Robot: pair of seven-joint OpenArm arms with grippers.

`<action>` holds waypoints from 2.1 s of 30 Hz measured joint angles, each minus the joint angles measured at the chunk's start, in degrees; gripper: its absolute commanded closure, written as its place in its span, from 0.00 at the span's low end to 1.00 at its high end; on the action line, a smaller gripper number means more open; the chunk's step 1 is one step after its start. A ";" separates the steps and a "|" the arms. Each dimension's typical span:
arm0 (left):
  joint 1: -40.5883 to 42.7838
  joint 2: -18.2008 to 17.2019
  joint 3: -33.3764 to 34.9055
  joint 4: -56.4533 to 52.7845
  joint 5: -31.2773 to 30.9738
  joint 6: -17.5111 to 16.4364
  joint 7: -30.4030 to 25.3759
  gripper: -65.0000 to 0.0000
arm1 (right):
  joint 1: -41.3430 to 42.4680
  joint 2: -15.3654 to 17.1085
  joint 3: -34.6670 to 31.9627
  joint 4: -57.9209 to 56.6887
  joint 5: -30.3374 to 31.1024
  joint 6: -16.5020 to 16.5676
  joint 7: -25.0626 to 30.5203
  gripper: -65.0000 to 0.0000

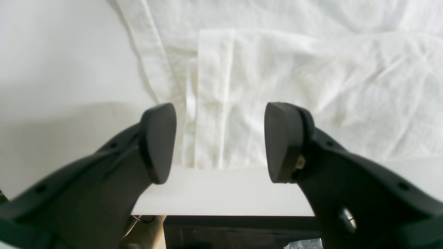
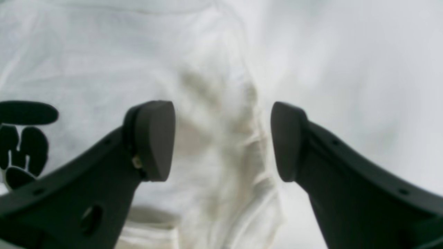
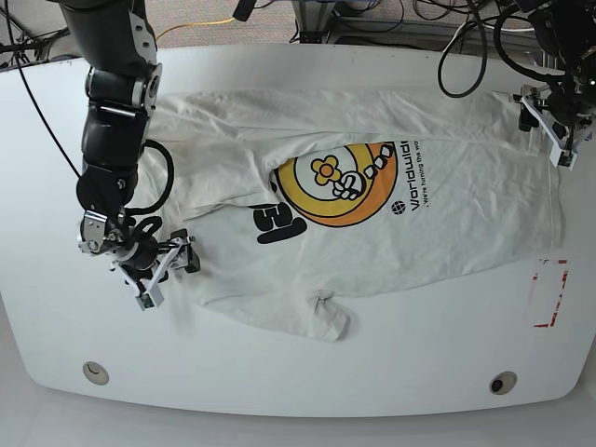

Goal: Fold the T-shirt properly
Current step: 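Drag the pinched fabric with the right gripper toward the shirt's side edge, then pinch the collar-side edge with both grippers and pull it straight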

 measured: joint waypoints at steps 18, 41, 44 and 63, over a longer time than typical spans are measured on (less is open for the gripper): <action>-0.11 0.00 0.04 0.00 0.00 0.02 0.00 0.43 | -5.16 2.19 3.93 0.07 -0.55 -0.07 2.49 0.37; 0.11 0.20 2.97 -0.04 -0.20 0.00 -0.02 0.43 | -13.46 0.26 10.21 7.06 2.67 0.98 2.25 0.95; 0.22 0.24 3.78 -0.04 0.04 0.00 -0.02 0.43 | -15.45 1.09 11.37 10.45 2.27 0.70 -0.50 0.95; -2.51 4.17 6.27 7.30 -3.91 -0.02 0.15 0.43 | -20.35 0.72 11.19 18.51 2.10 0.66 -2.89 0.35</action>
